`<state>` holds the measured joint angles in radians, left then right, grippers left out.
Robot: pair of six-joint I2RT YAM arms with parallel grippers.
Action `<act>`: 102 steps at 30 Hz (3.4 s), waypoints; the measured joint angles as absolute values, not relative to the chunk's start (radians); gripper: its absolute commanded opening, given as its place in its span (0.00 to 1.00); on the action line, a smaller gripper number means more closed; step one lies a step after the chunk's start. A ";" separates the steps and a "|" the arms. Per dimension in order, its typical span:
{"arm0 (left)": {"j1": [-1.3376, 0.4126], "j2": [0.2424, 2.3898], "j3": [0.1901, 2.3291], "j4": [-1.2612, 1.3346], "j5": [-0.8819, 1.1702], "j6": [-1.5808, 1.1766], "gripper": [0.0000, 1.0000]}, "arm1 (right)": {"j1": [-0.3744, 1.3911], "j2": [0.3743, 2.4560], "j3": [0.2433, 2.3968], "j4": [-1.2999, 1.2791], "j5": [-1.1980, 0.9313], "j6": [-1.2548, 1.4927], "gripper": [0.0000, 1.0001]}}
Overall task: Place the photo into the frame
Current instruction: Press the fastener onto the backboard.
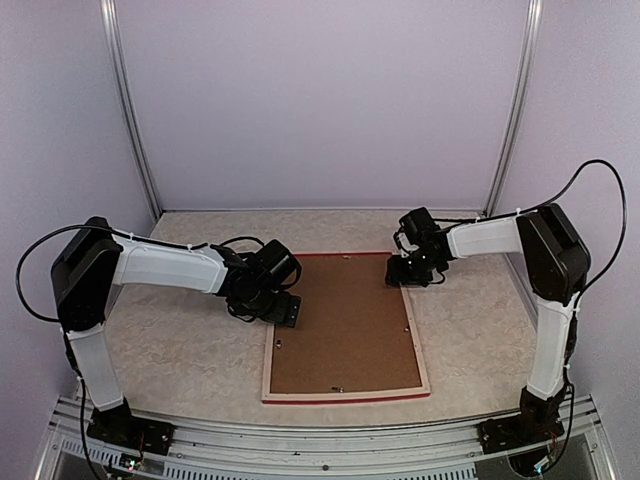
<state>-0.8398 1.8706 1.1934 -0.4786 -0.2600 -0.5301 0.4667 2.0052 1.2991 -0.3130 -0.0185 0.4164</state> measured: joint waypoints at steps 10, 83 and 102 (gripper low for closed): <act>-0.840 1.871 1.193 -0.479 -0.258 -0.529 0.96 | 0.442 2.016 1.299 -0.257 -0.019 0.473 0.53; -0.830 1.871 1.175 -0.462 -0.243 -0.525 0.96 | 0.410 2.009 1.266 -0.215 -0.060 0.573 0.34; -0.830 1.871 1.174 -0.460 -0.243 -0.524 0.96 | 0.417 2.011 1.266 -0.210 -0.033 0.609 0.19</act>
